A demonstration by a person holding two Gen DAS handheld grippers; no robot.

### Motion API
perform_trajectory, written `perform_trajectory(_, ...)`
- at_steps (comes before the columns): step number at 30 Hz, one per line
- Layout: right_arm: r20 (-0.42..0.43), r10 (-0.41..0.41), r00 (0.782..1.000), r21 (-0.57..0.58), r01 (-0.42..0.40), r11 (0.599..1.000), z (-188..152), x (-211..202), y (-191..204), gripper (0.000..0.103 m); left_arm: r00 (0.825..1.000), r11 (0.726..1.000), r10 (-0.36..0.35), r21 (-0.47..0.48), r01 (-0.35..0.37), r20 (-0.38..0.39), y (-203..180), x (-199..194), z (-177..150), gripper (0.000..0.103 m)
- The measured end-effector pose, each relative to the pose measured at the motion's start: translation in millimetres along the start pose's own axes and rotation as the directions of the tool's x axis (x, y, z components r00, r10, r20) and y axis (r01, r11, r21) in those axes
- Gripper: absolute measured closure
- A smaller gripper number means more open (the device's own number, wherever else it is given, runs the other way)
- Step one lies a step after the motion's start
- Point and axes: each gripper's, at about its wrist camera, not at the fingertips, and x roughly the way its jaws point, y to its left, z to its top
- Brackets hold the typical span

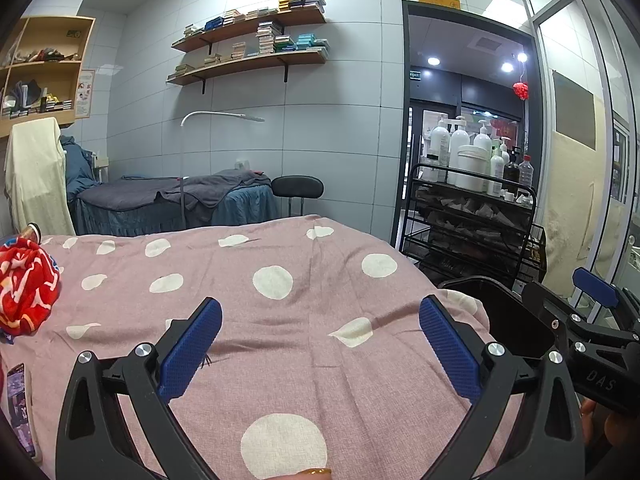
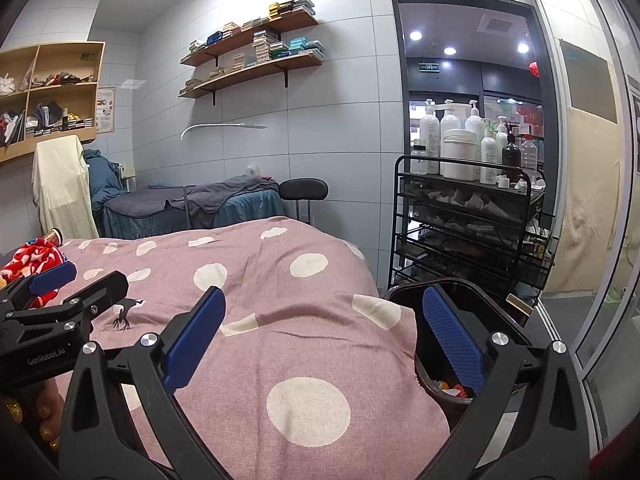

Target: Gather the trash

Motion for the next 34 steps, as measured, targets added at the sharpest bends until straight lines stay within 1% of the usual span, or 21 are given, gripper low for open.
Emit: perform_trajectory(34, -0.010, -0.003, 1.000, 0.002, 0.003, 1.000, -0.1, 2.7, -0.7, 0.005, 1.000, 1.000, -0.015, -0.010, 0.015, -0.017, 4.8, 6.0, -0.9, 0.005)
